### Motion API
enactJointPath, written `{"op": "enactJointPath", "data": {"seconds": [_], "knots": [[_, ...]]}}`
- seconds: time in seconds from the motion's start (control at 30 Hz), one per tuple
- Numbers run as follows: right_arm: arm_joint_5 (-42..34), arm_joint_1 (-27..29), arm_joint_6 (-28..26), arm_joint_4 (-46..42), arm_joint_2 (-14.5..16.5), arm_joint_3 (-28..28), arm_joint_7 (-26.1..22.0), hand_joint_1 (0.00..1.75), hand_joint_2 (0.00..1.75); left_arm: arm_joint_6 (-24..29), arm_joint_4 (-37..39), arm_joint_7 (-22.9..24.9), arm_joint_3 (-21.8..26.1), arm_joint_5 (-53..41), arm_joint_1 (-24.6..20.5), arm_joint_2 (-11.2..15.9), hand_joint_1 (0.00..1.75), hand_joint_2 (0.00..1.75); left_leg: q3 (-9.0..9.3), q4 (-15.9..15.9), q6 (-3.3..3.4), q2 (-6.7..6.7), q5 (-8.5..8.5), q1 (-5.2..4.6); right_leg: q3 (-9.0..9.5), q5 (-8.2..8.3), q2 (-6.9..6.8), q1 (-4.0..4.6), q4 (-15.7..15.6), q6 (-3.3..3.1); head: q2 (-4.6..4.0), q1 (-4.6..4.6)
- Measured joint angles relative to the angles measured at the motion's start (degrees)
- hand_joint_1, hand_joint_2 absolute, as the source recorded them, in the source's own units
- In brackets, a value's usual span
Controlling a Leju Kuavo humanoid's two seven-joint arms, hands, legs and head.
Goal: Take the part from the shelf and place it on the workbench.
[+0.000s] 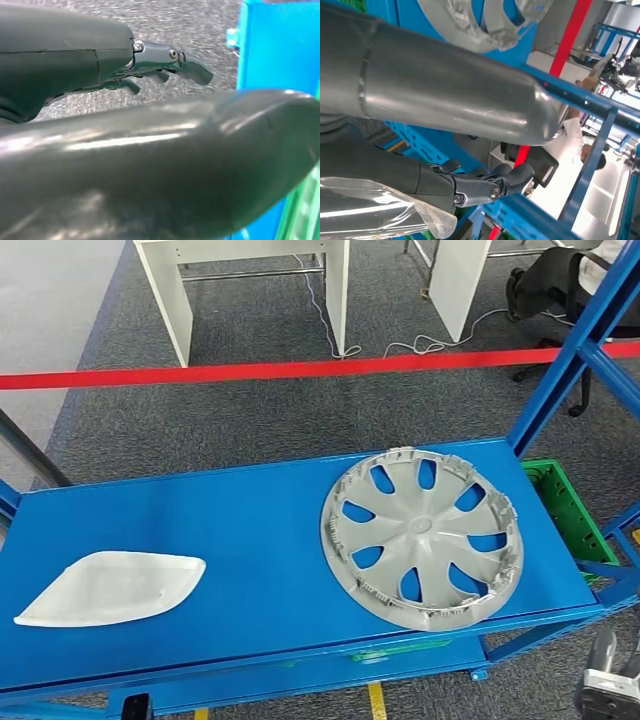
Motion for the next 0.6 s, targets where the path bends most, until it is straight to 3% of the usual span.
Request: {"op": "enactJointPath", "data": {"seconds": [0.07, 0.17, 0.2, 0.23, 0.27, 0.33, 0.4, 0.53, 0.6], "knots": [[0.03, -0.21, 0.49, 0.11, -0.15, -0.01, 0.05, 0.00, 0.00, -0.01, 0.00, 0.27, 0.18, -0.33, -0.06, 0.04, 0.00, 0.00, 0.09, -0.79, 0.48, 0.12, 0.47, 0.31, -1.13, -1.64, 0.08, -0.05, 2.03, 0.58, 0.00, 0.13], [-0.25, -0.61, 1.86, 0.78, -1.10, -0.24, 0.57, 0.00, 0.00, -0.18, 0.00, 0.84, 0.37, -0.96, -0.18, 0.18, 0.00, 0.00, -0.15, -0.99, 0.77, 0.21, 0.73, 0.37, -6.12, -6.64, 0.15, -0.42, 12.50, 1.35, 0.00, 0.23], [-0.36, -0.73, 2.41, 1.15, -1.61, -0.48, 0.87, 0.00, 0.00, -0.33, 0.00, 1.02, 0.39, -1.16, -0.15, 0.19, 0.00, 0.00, -0.20, -0.97, 0.78, 0.22, 0.76, 0.35, -7.50, -7.36, 0.15, -0.54, 15.37, 1.56, 0.00, 0.22], [-0.46, -0.88, 2.96, 1.52, -2.15, -0.79, 1.14, 0.00, 0.00, -0.47, 0.00, 1.22, 0.39, -1.40, -0.12, 0.20, 0.00, 0.00, -0.21, -0.93, 0.78, 0.23, 0.78, 0.37, -7.90, -6.91, 0.14, -0.65, 16.14, 1.74, 0.00, 0.23], [-0.55, -1.14, 3.47, 1.87, -2.70, -1.12, 1.39, 0.00, 0.00, -0.61, 0.00, 1.44, 0.40, -1.55, -0.12, 0.21, 0.00, 0.00, -0.20, -0.85, 0.75, 0.23, 0.79, 0.41, -7.15, -5.34, 0.13, -0.77, 14.51, 1.87, 0.00, 0.24], [-0.74, -1.95, 4.30, 2.55, -3.89, -1.78, 1.70, 0.00, 0.00, -0.81, 0.00, 1.69, 0.42, -1.81, -0.18, 0.26, 0.00, 0.00, -0.20, -0.53, 0.44, 0.21, 0.69, 0.39, -3.31, -1.38, 0.10, -1.02, 6.57, 2.09, 0.00, 0.24], [-0.61, -2.75, 4.81, 3.21, -4.88, -2.29, 1.94, 0.00, 0.00, -0.96, 0.00, 1.73, 0.43, -1.96, -0.27, 0.32, 0.00, 0.00, -0.42, -0.04, -0.15, 0.14, 0.59, 0.20, -0.56, 0.17, 0.21, -1.07, 0.92, 1.78, 0.00, 0.28], [1.32, -4.18, 5.82, 4.91, -7.14, -2.83, 2.95, 0.00, 0.00, -1.58, 0.00, 2.02, 0.43, -2.88, -0.28, 0.51, 0.00, 0.00, -0.95, 0.57, -1.32, 0.09, 0.45, 0.26, -0.35, 0.49, 0.32, -0.95, 0.33, 0.26, 0.00, 0.27], [2.51, -5.50, 6.52, 5.89, -8.70, -2.87, 3.68, 0.00, 0.00, -2.07, 0.00, 2.41, 0.42, -3.49, -0.36, 0.65, 0.00, 0.00, -2.44, 4.34, -1.81, 0.07, -2.21, 0.40, -0.48, 0.81, 0.26, -1.11, 0.20, -0.36, 0.00, 0.12]]}}
